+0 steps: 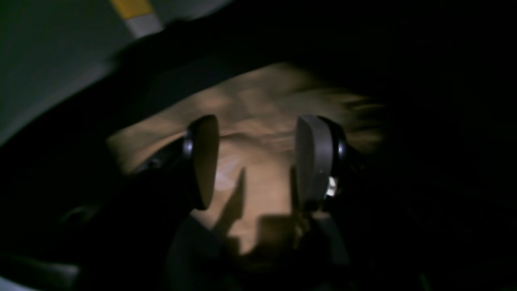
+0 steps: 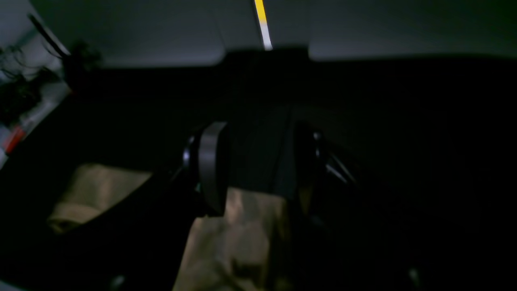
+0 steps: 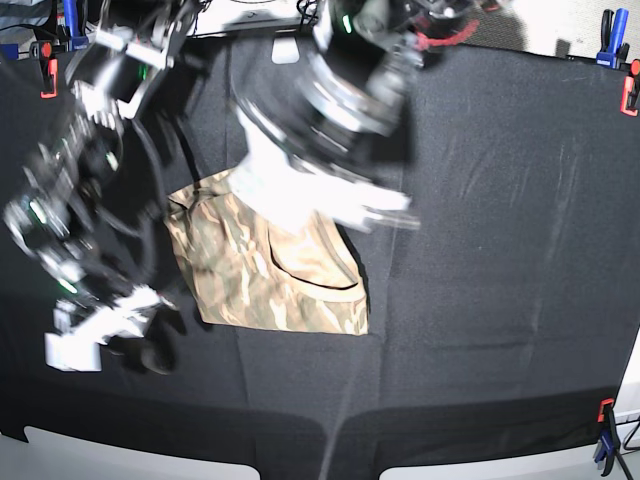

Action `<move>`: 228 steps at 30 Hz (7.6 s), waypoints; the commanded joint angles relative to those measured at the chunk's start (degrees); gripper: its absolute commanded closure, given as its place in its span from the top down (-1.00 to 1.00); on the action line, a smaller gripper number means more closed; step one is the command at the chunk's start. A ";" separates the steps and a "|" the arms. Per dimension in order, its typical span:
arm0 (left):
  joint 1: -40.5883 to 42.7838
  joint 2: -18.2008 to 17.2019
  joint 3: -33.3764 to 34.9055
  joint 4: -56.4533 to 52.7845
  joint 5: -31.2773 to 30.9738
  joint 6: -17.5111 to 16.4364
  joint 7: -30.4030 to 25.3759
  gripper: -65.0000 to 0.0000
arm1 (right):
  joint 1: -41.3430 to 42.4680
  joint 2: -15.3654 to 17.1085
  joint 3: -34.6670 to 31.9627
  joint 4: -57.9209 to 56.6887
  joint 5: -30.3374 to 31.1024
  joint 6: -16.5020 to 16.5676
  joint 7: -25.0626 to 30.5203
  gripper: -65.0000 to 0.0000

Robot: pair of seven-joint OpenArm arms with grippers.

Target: Layout the t-shirt on the table in an organized manner, then fold the t-shirt properly

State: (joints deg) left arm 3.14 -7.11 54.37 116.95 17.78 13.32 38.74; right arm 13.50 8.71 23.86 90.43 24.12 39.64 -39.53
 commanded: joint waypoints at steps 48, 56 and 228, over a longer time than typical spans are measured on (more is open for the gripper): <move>-5.64 6.45 -0.44 -32.22 -1.81 0.04 -6.62 -0.14 | 14.08 2.43 -8.66 -29.99 -9.25 0.36 5.84 -0.22; -8.37 6.25 -1.20 -36.09 -1.40 0.44 -5.81 -0.14 | 13.62 3.23 -10.38 -35.36 -10.80 0.36 4.42 -0.22; 47.25 -17.77 -44.89 -29.20 -13.27 -6.12 -7.87 -0.14 | -74.05 12.98 -1.05 7.67 1.51 0.36 3.04 -0.22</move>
State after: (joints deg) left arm 49.56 -24.56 9.56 86.89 4.49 7.18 31.20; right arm -60.18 21.17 22.31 97.32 24.95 39.83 -37.04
